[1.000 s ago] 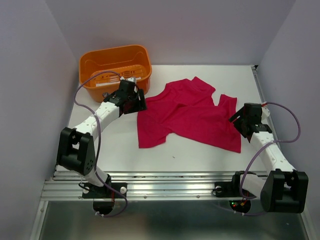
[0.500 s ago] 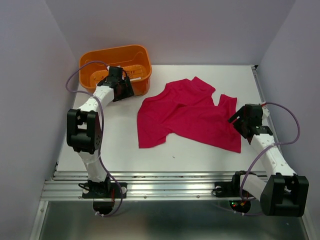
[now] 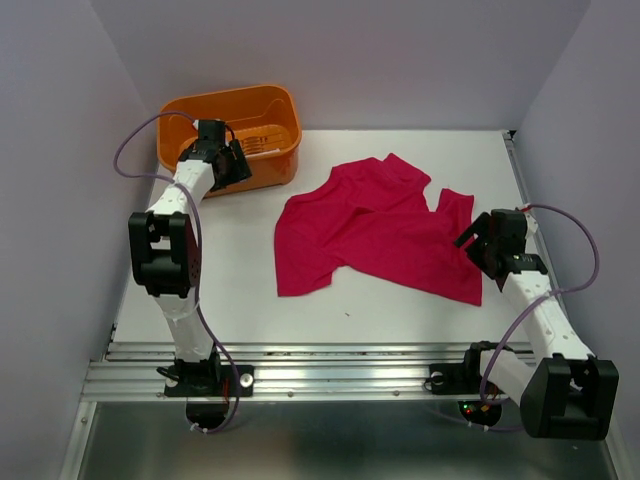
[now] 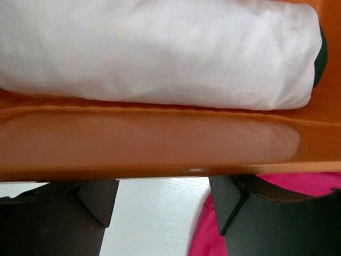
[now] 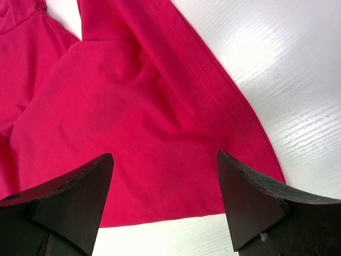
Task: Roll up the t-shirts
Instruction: Flatten out the T-shirt at the center of the board.
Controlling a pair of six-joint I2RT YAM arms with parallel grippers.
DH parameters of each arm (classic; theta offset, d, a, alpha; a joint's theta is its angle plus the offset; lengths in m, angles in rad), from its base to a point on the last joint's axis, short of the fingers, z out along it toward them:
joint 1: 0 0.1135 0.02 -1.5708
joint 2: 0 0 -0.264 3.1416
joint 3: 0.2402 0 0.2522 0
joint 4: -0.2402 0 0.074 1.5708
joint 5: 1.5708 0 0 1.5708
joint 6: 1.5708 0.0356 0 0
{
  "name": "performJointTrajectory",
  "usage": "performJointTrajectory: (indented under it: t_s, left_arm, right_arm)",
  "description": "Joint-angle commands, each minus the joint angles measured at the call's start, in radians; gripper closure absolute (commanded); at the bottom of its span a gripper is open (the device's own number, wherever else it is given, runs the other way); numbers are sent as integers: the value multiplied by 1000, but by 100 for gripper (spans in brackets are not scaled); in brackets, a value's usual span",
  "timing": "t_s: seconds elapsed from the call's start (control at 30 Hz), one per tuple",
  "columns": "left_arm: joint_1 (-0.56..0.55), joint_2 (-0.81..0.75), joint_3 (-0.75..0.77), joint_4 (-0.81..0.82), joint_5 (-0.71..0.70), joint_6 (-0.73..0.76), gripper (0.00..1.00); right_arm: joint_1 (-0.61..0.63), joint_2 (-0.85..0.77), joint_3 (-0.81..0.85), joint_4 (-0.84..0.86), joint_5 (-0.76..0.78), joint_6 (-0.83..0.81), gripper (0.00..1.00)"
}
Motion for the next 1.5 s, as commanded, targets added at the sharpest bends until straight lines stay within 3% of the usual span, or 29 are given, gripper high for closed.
performJointTrajectory:
  t_s: [0.0, 0.13, 0.27, 0.53, 0.83, 1.23, 1.47]
  left_arm:
    - [4, -15, 47, -2, 14, 11, 25]
    - [-15, -107, -42, 3, 71, 0, 25]
    - [-90, -267, -204, -11, 68, -14, 25]
    - [-256, -491, -467, 1, 60, -101, 25]
    - [-364, -456, -526, 58, 74, -157, 25]
    - [-376, -390, -504, 76, 96, -167, 25]
    - [-378, -350, -480, 99, 165, -203, 25]
  right_arm:
    - [-3, -1, 1, 3, -5, -9, 16]
    - [-3, 42, 23, -29, -64, -17, 17]
    - [-3, 82, -5, 15, -68, 4, 24]
    - [-3, 234, 22, 118, -54, -2, 25]
    - [-3, 332, 168, 188, -146, -12, 25]
    - [-3, 778, 536, 228, -203, -58, 24]
    - [-3, 1003, 719, 181, -82, -42, 23]
